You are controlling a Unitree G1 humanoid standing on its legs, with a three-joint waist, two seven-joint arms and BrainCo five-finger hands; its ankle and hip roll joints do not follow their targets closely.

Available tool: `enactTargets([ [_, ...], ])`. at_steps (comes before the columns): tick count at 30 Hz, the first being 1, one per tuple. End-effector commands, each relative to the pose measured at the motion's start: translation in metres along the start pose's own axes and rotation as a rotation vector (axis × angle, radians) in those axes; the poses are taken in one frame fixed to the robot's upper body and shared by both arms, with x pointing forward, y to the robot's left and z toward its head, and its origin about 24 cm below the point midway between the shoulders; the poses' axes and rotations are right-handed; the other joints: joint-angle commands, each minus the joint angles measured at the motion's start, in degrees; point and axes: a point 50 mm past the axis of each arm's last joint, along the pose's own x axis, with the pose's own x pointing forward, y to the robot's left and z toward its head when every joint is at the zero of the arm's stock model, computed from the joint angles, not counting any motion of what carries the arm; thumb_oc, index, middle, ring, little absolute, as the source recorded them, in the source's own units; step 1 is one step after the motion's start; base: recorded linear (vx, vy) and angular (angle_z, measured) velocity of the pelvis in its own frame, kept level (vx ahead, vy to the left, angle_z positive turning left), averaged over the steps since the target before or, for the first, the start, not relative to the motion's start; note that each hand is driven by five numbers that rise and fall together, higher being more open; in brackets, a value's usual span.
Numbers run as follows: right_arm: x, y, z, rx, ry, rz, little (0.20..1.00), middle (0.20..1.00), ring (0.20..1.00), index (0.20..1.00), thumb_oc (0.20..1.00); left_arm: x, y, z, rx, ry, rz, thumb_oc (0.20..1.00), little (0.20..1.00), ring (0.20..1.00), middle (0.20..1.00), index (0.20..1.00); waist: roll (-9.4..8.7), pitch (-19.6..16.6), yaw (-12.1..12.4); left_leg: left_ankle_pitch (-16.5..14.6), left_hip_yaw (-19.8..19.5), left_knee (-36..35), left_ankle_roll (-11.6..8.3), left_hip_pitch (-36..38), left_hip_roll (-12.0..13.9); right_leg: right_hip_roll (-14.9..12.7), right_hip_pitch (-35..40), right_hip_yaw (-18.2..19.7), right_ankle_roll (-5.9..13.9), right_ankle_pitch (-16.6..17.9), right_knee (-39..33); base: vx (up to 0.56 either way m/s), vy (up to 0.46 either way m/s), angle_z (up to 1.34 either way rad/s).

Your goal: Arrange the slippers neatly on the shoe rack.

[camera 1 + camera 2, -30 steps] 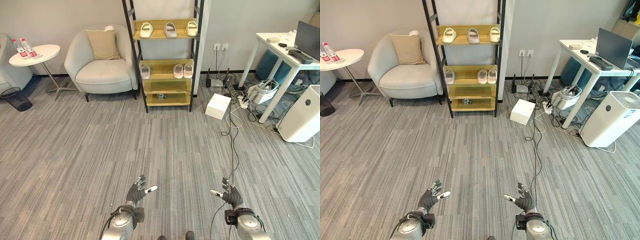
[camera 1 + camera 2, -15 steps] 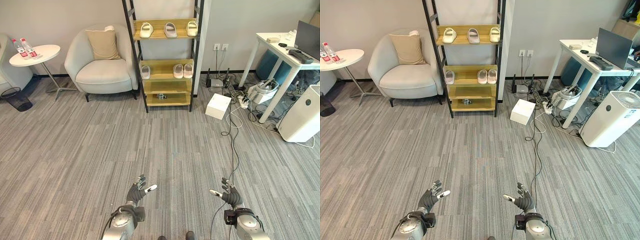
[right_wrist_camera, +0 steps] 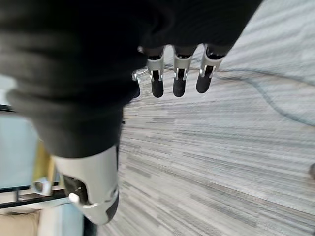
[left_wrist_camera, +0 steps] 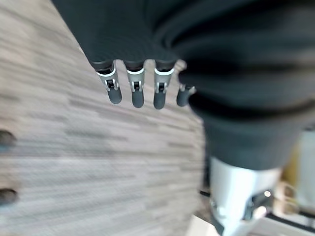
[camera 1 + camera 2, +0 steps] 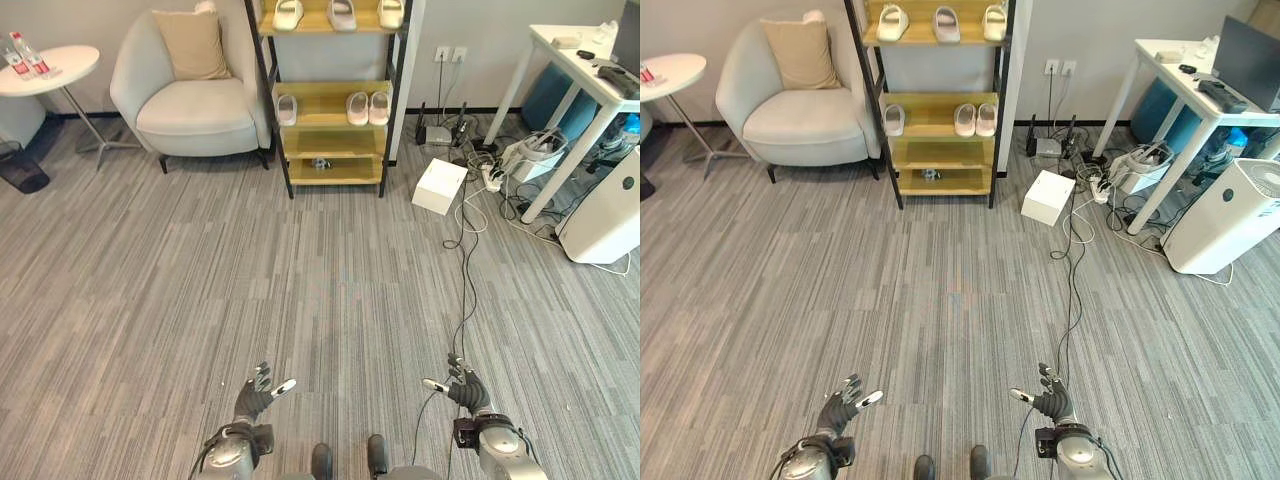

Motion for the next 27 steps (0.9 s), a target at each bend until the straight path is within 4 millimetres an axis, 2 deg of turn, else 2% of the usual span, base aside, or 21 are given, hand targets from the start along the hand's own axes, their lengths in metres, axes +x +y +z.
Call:
enactTargets([
  [1,0.013,-0.005,0.047,-0.018,-0.187,-0.019,1.000,1.000,1.000,1.000,1.000,0.013,0.009,0.037,0.020,-0.148,0.029,1.000,1.000,1.000,1.000,1.000,-0.20,3.39,0.40,-12.98,-2.88,2.34,3.45,1.59,-1.90,-2.24,-1.99,-1.70,5.95,-15.75,16.83,0.03,0.189,-0.04],
  [3,0.012,-0.009,0.053,-0.027,-0.216,-0.029,1.000,1.000,1.000,1.000,1.000,0.014,0.011,0.037,0.061,-0.145,0.026,1.000,1.000,1.000,1.000,1.000,0.30,5.74,-0.36,-13.74,-2.62,2.92,4.16,3.28,-2.42,-3.80,-9.55,-1.71,7.04,-13.79,30.56,0.07,0.156,-0.48],
  [4,0.012,-0.009,0.053,-0.027,-0.216,-0.029,1.000,1.000,1.000,1.000,1.000,0.014,0.011,0.037,0.061,-0.145,0.026,1.000,1.000,1.000,1.000,1.000,0.25,5.77,-0.33,-13.73,-2.60,2.89,4.17,3.32,-2.47,-3.84,-9.59,-1.67,7.05,-13.87,30.70,0.19,0.064,-0.33],
  [5,0.011,-0.012,0.053,-0.025,-0.217,-0.034,1.000,1.000,1.000,1.000,1.000,0.015,0.009,0.040,0.074,-0.156,0.010,1.000,1.000,1.000,1.000,1.000,0.87,6.48,-0.56,-14.00,-2.22,1.45,3.73,5.49,-1.97,-3.96,-10.17,-3.54,5.88,-14.00,26.39,0.15,-0.001,0.16],
  [6,0.011,-0.012,0.053,-0.025,-0.217,-0.034,1.000,1.000,1.000,1.000,1.000,0.015,0.008,0.040,0.074,-0.156,0.010,1.000,1.000,1.000,1.000,1.000,1.01,6.64,-0.61,-13.99,-2.28,1.32,3.69,5.76,-1.81,-3.81,-9.77,-3.66,5.84,-13.86,26.01,0.22,-0.031,0.07],
  [7,0.010,-0.014,0.054,-0.037,-0.222,-0.039,1.000,1.000,1.000,1.000,1.000,0.016,0.007,0.043,0.083,-0.166,0.001,1.000,1.000,1.000,1.000,1.000,1.27,7.22,-0.75,-14.18,-2.17,0.89,3.33,6.81,-1.48,-3.23,-9.57,-4.22,5.42,-12.83,20.74,0.19,-0.092,-0.06],
  [8,0.011,-0.015,0.055,-0.073,-0.227,-0.041,1.000,1.000,1.000,1.000,1.000,0.018,0.004,0.048,0.094,-0.181,-0.011,1.000,1.000,1.000,1.000,1.000,1.27,7.69,-1.12,-14.69,-1.90,0.66,2.90,7.96,-1.34,-2.28,-9.68,-4.07,5.59,-11.36,14.28,0.25,-0.125,-0.04],
  [11,0.010,-0.015,0.054,-0.120,-0.221,-0.034,1.000,1.000,1.000,1.000,1.000,0.021,-0.003,0.060,0.125,-0.225,-0.036,1.000,1.000,1.000,1.000,1.000,0.52,7.44,-1.25,-16.08,-0.78,0.71,1.86,9.49,-1.09,-1.29,-9.22,-3.76,6.84,-8.19,2.16,0.33,-0.192,-0.14],
  [13,0.010,-0.016,0.054,-0.135,-0.222,-0.025,1.000,1.000,1.000,1.000,1.000,0.022,-0.008,0.067,0.128,-0.252,-0.054,1.000,1.000,1.000,1.000,1.000,0.33,7.16,-1.61,-17.02,-0.33,0.94,1.25,10.62,-0.90,-0.95,-9.44,-4.03,7.19,-7.81,0.81,0.42,-0.239,-0.10],
  [14,0.008,-0.017,0.050,-0.138,-0.210,-0.023,1.000,1.000,1.000,1.000,1.000,0.023,-0.012,0.071,0.112,-0.268,-0.070,1.000,1.000,1.000,1.000,1.000,0.20,6.50,-2.18,-18.67,-0.83,1.69,0.72,12.31,-0.44,-0.58,-9.14,-2.97,6.42,-7.51,2.37,0.32,-0.176,0.09],
  [15,0.008,-0.017,0.050,-0.138,-0.210,-0.023,1.000,1.000,1.000,1.000,1.000,0.022,-0.012,0.071,0.112,-0.267,-0.070,1.000,1.000,1.000,1.000,1.000,0.22,6.54,-2.21,-18.71,-0.86,1.71,0.71,12.36,-0.40,-0.56,-9.08,-3.01,6.41,-7.55,2.39,0.63,-0.360,0.22],
  [16,0.005,-0.020,0.047,-0.145,-0.206,-0.018,1.000,1.000,1.000,1.000,1.000,0.021,-0.016,0.067,0.076,-0.263,-0.075,1.000,1.000,1.000,1.000,1.000,0.43,5.38,-2.67,-18.88,-1.41,4.69,-0.22,12.52,0.69,0.09,-8.06,-2.38,4.88,-7.27,3.84,0.31,-0.185,0.30],
  [17,0.004,-0.020,0.046,-0.146,-0.206,-0.018,1.000,1.000,1.000,1.000,1.000,0.020,-0.016,0.067,0.075,-0.262,-0.075,1.000,1.000,1.000,1.000,1.000,0.48,5.33,-2.72,-18.97,-1.47,4.82,-0.23,12.45,0.73,0.11,-8.10,-2.44,4.87,-7.34,3.92,0.55,-0.334,0.39],
  [19,0.000,-0.023,0.044,-0.143,-0.208,-0.001,1.000,1.000,1.000,1.000,1.000,0.018,-0.019,0.066,0.042,-0.262,-0.093,1.000,1.000,1.000,1.000,1.000,1.02,4.43,-2.99,-14.57,-1.60,14.92,-2.35,10.27,2.20,1.38,-5.26,-1.85,2.58,-9.87,5.69,0.47,-0.294,0.43],
  [20,0.000,-0.023,0.044,-0.144,-0.208,-0.001,1.000,1.000,1.000,1.000,1.000,0.018,-0.019,0.066,0.041,-0.262,-0.094,1.000,1.000,1.000,1.000,1.000,1.05,4.43,-3.02,-14.72,-1.63,15.22,-2.35,10.11,2.22,1.39,-5.29,-1.89,2.57,-9.90,5.74,0.36,-0.233,0.30],
  [22,-0.002,-0.024,0.042,-0.139,-0.207,0.007,1.000,1.000,1.000,1.000,1.000,0.019,-0.021,0.064,0.037,-0.249,-0.097,1.000,1.000,1.000,1.000,1.000,1.19,4.36,-2.92,-10.00,-2.14,23.97,-3.54,6.83,2.20,2.15,-2.71,-1.24,0.78,-11.40,5.73,0.25,-0.179,-0.16],
  [23,-0.002,-0.024,0.042,-0.139,-0.207,0.007,1.000,1.000,1.000,1.000,1.000,0.019,-0.021,0.064,0.037,-0.249,-0.097,1.000,1.000,1.000,1.000,1.000,1.20,4.35,-2.93,-10.01,-2.16,24.00,-3.54,6.80,2.21,2.15,-2.73,-1.25,0.78,-11.40,5.73,0.42,-0.286,-0.36],
  [24,-0.002,-0.026,0.045,-0.141,-0.217,0.006,1.000,1.000,1.000,1.000,1.000,0.020,-0.023,0.066,0.028,-0.255,-0.098,1.000,1.000,1.000,1.000,1.000,1.10,5.34,-2.64,-5.61,-2.60,37.57,-4.49,1.54,2.06,3.28,0.63,0.14,-1.32,-13.55,6.08,0.41,-0.250,-0.08],
  [25,-0.002,-0.027,0.044,-0.141,-0.213,0.003,1.000,1.000,1.000,1.000,1.000,0.020,-0.024,0.066,0.028,-0.253,-0.099,1.000,1.000,1.000,1.000,1.000,0.94,5.53,-2.57,-6.09,-2.27,39.21,-4.23,0.21,2.07,3.30,1.57,0.42,-1.61,-14.09,6.11,0.49,-0.296,0.25],
  [26,-0.002,-0.027,0.044,-0.142,-0.209,0.005,1.000,1.000,1.000,1.000,1.000,0.020,-0.025,0.067,0.026,-0.255,-0.105,1.000,1.000,1.000,1.000,1.000,0.60,5.77,-2.46,-8.20,-1.85,39.58,-3.56,-1.84,1.49,2.92,2.48,0.40,-1.61,-14.47,5.98,0.38,-0.188,0.12],
  [27,-0.001,-0.025,0.044,-0.135,-0.208,0.009,1.000,1.000,1.000,1.000,1.000,0.020,-0.026,0.067,0.021,-0.256,-0.108,1.000,1.000,1.000,1.000,1.000,-0.40,5.93,-2.23,-12.31,-1.26,36.37,-2.01,-5.13,0.12,1.80,4.50,0.19,-1.32,-15.09,5.13,0.47,-0.187,0.04],
])
